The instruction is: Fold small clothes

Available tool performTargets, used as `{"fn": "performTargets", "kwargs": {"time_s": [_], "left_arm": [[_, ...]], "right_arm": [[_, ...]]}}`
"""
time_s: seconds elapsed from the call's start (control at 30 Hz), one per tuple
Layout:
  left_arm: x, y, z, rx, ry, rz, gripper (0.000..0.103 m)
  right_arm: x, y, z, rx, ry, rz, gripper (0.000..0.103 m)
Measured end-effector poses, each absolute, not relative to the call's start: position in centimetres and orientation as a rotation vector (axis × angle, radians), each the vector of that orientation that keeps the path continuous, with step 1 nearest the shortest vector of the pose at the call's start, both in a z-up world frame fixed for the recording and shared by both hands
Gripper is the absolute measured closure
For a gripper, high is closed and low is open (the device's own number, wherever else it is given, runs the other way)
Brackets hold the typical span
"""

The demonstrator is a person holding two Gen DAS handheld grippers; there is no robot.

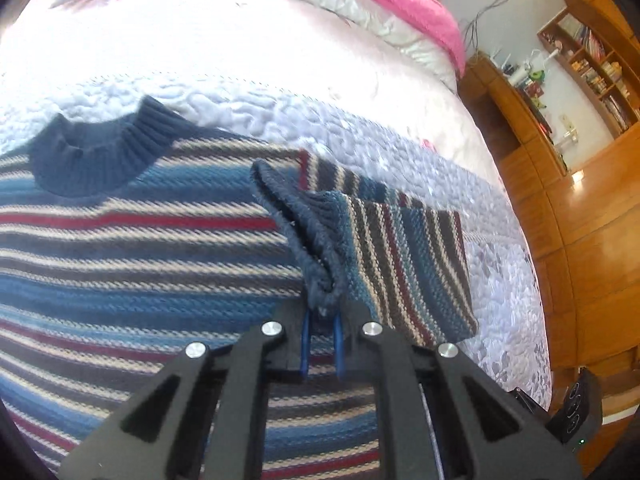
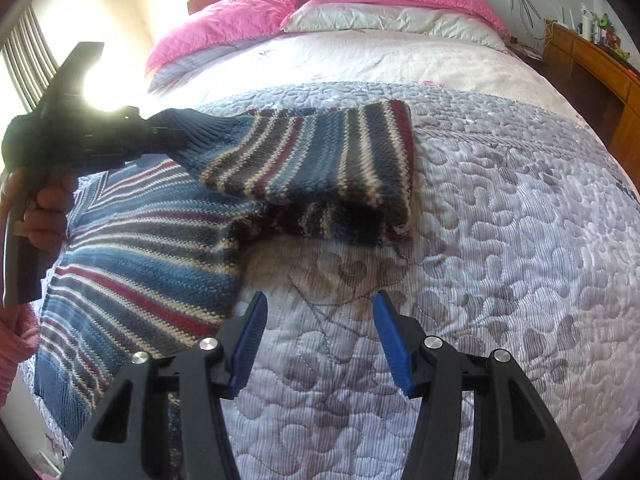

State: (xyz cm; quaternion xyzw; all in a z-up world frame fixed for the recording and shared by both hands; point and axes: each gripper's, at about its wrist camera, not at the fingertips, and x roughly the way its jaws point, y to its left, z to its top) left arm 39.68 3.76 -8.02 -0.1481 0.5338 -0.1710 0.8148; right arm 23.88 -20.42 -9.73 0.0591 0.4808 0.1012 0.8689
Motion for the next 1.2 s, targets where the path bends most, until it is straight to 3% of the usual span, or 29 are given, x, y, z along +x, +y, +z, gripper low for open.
{"fn": "performTargets", "kwargs": {"time_s": [0.23,0.47,0.67,0.87,1.1,1.2], "left_arm": [[40.1,13.4,-5.6,-0.289,1.068,-0.22,0.096],[41.5,22.4,-6.7,-0.313,1.08,-0.1,0.096],[41.7,23.1,-10.5,-0.306,1.145,-0.08,0.095],[41.3,24.0,-14.2,-0.303,1.181,-0.07,0.083],[39.2,25.4,-9.8,-0.268,1.067,-0.003,0.078],[38.7,24.9,-7.8,-0.291,1.014,-0.037,0.07]], "right_arm": [[25.9,-17.3,-8.5,0.135,0.983,0.263,0.048],[31.0,-14.2,-7.4,0.238,0.985,0.346,0.048],[34.8,-11.8,-10.2,0.272,1.076,0.331,0.048],[34.9,-11.3,-13.8,0.235,1.124,0.291,0.048],[34.6,-10.6,-11.7,0.248,1.095,0.295,0.045],[34.6,-9.7,-10.4,0.257,1.067,0.321,0.045]]}}
